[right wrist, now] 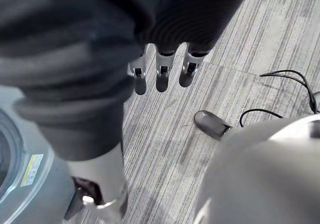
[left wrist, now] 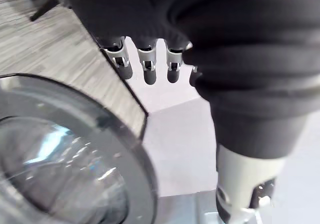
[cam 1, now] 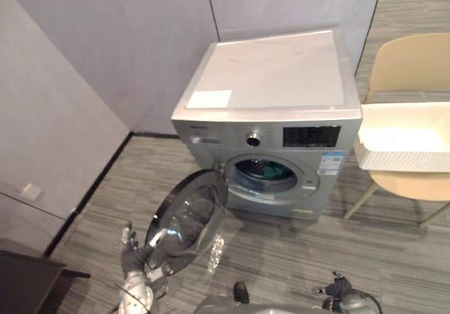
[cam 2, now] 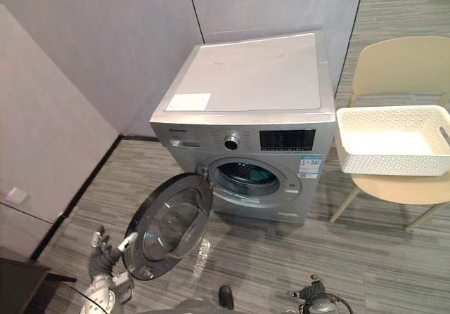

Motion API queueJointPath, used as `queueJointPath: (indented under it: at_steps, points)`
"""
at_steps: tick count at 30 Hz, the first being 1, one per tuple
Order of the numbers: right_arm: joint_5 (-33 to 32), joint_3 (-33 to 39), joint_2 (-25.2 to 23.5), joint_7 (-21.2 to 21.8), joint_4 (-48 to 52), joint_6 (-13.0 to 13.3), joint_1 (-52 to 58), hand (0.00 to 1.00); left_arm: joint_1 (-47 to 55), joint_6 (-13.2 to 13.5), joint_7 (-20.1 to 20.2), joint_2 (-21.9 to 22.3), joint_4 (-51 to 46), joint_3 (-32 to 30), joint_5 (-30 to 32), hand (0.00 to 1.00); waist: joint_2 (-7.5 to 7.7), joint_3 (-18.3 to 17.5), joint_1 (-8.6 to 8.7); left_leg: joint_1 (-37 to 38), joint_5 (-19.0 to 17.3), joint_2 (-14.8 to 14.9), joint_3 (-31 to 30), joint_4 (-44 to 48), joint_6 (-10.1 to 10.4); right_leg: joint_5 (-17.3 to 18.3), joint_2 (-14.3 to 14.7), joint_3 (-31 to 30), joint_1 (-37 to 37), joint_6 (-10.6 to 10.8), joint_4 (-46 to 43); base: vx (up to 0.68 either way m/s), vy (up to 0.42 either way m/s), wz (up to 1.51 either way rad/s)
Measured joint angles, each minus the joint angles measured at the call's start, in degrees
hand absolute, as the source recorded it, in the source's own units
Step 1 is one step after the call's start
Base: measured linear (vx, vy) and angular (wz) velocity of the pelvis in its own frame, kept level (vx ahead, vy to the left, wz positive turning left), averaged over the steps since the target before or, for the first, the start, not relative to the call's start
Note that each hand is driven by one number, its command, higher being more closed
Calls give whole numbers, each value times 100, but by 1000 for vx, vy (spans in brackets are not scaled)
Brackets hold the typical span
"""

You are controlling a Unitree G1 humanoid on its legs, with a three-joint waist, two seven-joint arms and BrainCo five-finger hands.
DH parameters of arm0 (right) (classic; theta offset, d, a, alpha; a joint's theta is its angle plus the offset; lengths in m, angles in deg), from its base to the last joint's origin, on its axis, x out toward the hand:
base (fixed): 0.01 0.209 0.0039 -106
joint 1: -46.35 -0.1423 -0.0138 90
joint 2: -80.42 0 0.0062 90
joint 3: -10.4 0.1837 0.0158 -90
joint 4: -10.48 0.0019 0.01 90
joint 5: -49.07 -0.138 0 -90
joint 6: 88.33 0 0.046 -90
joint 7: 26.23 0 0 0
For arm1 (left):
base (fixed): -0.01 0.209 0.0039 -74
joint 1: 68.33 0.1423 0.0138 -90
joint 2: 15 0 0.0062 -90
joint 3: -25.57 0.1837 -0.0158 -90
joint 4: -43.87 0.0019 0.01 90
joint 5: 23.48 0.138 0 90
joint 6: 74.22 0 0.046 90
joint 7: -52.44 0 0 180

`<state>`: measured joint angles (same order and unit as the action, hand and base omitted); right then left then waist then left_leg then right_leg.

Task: Pick up the laundry basket with both hands and put the clothes into the washing machine.

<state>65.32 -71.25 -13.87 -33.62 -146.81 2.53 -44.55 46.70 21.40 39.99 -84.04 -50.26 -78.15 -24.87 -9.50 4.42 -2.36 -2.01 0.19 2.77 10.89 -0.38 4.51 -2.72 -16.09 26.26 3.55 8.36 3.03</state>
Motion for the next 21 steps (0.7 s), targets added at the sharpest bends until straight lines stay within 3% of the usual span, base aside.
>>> queueJointPath:
  at_steps: [3, 6, 9, 11, 16, 18, 19, 21]
  points:
    - [0, -49, -28, 43, 8, 6, 95, 0, -255, -39, -220, -44, -551, -649, 467, 0, 46, -130, 15, 286, 434, 20, 0, -547, 35, -185, 47, 50, 24, 76, -27, 63, -34, -5]
    - [0, -57, -28, 160, 46, -2, 217, 0, -664, -215, -722, -117, -550, -1113, 1094, 0, 105, -270, 16, 282, 490, 33, 11, -519, -43, -250, 68, 62, 39, 127, -19, 100, -24, -2]
    - [14, -308, -87, 264, 144, -5, 360, 0, -1253, -494, -1107, -189, -523, -1354, 1903, 0, 270, -404, 16, 330, 500, 34, 22, -508, -50, -249, 61, 117, 133, 126, -20, 87, -9, 4]
    - [18, -566, -180, 282, 320, -2, 396, 0, -1614, -669, -1192, -569, -214, -1403, 2414, 0, 412, -438, 28, 365, 495, 57, 117, -510, -45, -232, 65, 53, 89, 119, -29, -3, 0, -13]
    - [30, -1170, -183, 390, 759, 21, 397, 0, -2460, -920, -1185, -1521, 1576, -2286, 2190, 0, 619, -382, 108, 224, 451, 221, 481, -538, -19, -168, 93, -195, -371, 37, -276, -82, -5, -33]
    - [27, -1390, -195, 390, 871, 27, 330, 0, -2901, -976, -1089, -2270, 2773, -2681, 1661, 0, 791, -334, 135, 7, 470, 361, 858, -545, 4, -159, 121, -291, -784, 1, -468, -103, -24, -39]
    - [26, -1394, -202, 390, 896, 27, 326, 0, -3038, -991, -1048, -2432, 3024, -2743, 1589, 0, 839, -300, 132, -50, 484, 397, 944, -545, 24, -158, 120, -290, -874, -7, -517, -74, -27, -26]
    - [6, -1393, -277, 385, 1072, 32, 308, 0, -3691, -1005, -794, -3083, 3834, -2752, 1359, 0, 1078, -51, 118, -324, 564, 527, 1132, -514, 132, -178, 157, -283, -1245, -150, -716, -75, -35, -6]
